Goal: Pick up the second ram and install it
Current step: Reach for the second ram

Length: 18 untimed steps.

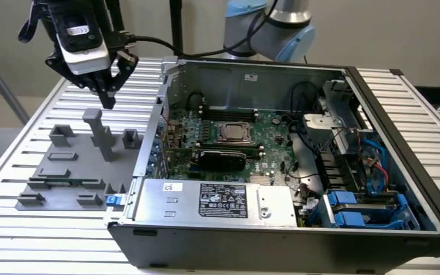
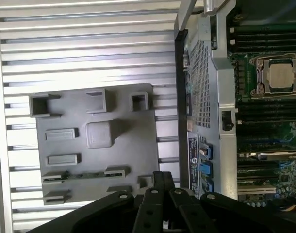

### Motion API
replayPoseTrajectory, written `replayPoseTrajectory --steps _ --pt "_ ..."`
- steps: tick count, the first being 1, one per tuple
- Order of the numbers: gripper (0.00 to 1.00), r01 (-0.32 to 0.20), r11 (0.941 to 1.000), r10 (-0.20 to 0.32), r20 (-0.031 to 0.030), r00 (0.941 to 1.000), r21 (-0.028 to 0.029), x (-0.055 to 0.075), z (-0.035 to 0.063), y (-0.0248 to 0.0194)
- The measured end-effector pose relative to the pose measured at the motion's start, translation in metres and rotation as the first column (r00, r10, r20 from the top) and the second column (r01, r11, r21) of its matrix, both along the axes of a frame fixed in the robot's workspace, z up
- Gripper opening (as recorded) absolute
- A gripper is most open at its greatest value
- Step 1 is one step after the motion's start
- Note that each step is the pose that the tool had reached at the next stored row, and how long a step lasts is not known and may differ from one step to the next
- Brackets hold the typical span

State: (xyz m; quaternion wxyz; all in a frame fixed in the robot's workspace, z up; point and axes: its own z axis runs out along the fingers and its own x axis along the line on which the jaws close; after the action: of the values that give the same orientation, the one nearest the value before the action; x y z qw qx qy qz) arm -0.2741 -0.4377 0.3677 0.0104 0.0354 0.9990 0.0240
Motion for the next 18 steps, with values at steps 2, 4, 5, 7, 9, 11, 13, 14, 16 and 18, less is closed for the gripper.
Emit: replayPoseTrajectory --steps 2,4,5,7,9,11,13,14,16,18 --pt "0.11 0.000 1.0000 0.000 0.0000 1.0000 0.0000 -0.009 -0.0031 -0.0003" --pt "0.11 0.000 1.0000 0.000 0.0000 1.0000 0.0000 -0.018 -0.0062 -0.0006" --pt "0.11 0.000 1.0000 0.000 0.0000 1.0000 0.0000 -0.022 -0.0077 -0.0008" --pt "0.11 0.000 1.0000 0.000 0.0000 1.0000 0.0000 -0.032 -0.0110 -0.0011" --pt "0.11 0.000 1.0000 0.000 0.0000 1.0000 0.0000 -0.041 -0.0141 -0.0015" --pt "0.11 0.000 1.0000 0.000 -0.0001 1.0000 -0.0001 -0.050 -0.0172 -0.0018" --pt "0.11 0.000 1.0000 0.000 0.0000 1.0000 -0.0001 -0.059 -0.0204 -0.0022" --pt "0.11 0.000 1.0000 0.000 0.0000 1.0000 0.0000 -0.064 -0.0221 -0.0024" --pt "0.11 0.000 1.0000 0.000 0.0000 1.0000 0.0000 -0.073 -0.0253 -0.0029" --pt "0.11 0.000 1.0000 0.000 0.0000 1.0000 0.0000 -0.082 -0.0284 -0.0037"
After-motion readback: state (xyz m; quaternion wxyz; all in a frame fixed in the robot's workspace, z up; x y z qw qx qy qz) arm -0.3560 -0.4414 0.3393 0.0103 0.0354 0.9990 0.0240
